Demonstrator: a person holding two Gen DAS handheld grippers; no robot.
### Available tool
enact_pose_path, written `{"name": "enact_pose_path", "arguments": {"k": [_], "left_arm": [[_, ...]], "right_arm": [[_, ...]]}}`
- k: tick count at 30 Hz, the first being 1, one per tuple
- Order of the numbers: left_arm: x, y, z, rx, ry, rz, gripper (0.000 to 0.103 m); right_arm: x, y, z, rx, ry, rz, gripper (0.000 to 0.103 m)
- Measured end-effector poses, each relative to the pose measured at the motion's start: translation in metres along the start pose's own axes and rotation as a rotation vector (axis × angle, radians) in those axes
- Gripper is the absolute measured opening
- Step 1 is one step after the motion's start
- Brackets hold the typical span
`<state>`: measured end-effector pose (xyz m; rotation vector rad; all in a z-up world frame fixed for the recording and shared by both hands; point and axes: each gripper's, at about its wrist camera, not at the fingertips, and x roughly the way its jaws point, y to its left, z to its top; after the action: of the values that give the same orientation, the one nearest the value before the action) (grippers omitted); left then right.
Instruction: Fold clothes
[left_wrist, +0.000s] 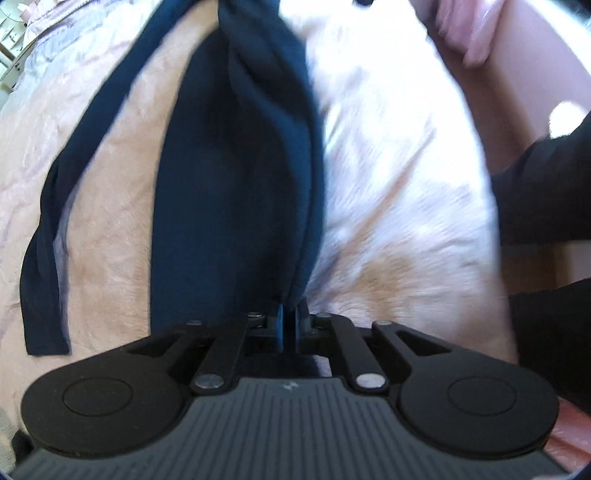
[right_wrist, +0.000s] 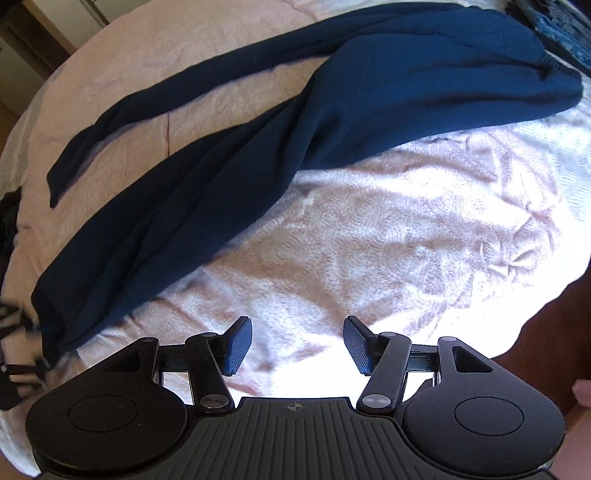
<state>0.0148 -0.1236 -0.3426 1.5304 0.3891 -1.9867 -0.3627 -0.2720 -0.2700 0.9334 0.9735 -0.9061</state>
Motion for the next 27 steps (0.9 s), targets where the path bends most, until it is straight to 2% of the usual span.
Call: {"name": "enact_pose_path", "arguments": {"k": [1,2,4,6,7,9,12,13,15,16,17,18,20,21,22,24,27], "left_arm": [[-0.021,0.01,-0.002,-0.043,-0.046,-0.075,0.003],[-0.045,0.029,-0.006,-0.149,-0.111,-0.196,0.003],[-0.084,0.075,-0.021,-0.449,-0.271,-0.435,0.003],[-0.106,0.121,-0.044,-0.708,-0.367,-0.508,0.003],[-0.111,0.142,-0.056,-0.806,-0.381,-0.494,0.003],[-0.105,0.174,-0.08,-0.996,-0.358,-0.455,0.004],[-0.078,0.196,-0.103,-1.159,-0.241,-0.337,0.006],[-0.067,0.197,-0.107,-1.175,-0.195,-0.316,0.007],[-0.051,0.192,-0.108,-1.146,-0.136,-0.267,0.01],[-0.046,0.186,-0.106,-1.106,-0.109,-0.232,0.016],[-0.044,0.176,-0.102,-1.035,-0.09,-0.189,0.017],[-0.044,0.159,-0.094,-0.899,-0.083,-0.136,0.018],[-0.045,0.123,-0.079,-0.623,-0.072,-0.033,0.033],[-0.044,0.101,-0.07,-0.454,-0.08,0.017,0.049],[-0.042,0.079,-0.061,-0.291,-0.086,0.07,0.059],[-0.03,0.048,-0.048,-0.043,-0.081,0.2,0.064],[-0.008,0.046,-0.03,0.157,-0.097,0.26,0.065]], "right_arm": [[-0.003,0.003,0.0,0.002,-0.011,-0.007,0.059],[-0.006,0.009,0.0,0.0,-0.019,-0.015,0.059],[-0.012,0.016,0.002,0.005,-0.036,-0.024,0.059],[-0.017,0.022,0.005,0.015,-0.054,-0.028,0.059],[-0.02,0.025,0.008,0.02,-0.066,-0.028,0.059],[-0.023,0.034,0.013,0.03,-0.086,-0.019,0.059],[-0.017,0.048,0.015,0.031,-0.095,0.011,0.059],[-0.013,0.052,0.015,0.027,-0.092,0.018,0.059],[-0.004,0.058,0.012,0.018,-0.079,0.035,0.06],[0.0,0.059,0.01,0.016,-0.074,0.049,0.06],[0.004,0.059,0.008,0.015,-0.07,0.06,0.06],[0.008,0.058,0.007,0.018,-0.068,0.069,0.06],[0.016,0.05,0.006,0.031,-0.064,0.078,0.06],[0.019,0.045,0.006,0.042,-0.063,0.079,0.06],[0.022,0.04,0.007,0.058,-0.061,0.078,0.06],[0.025,0.034,0.009,0.073,-0.061,0.073,0.06],[0.024,0.03,0.011,0.065,-0.057,0.062,0.061]]}}
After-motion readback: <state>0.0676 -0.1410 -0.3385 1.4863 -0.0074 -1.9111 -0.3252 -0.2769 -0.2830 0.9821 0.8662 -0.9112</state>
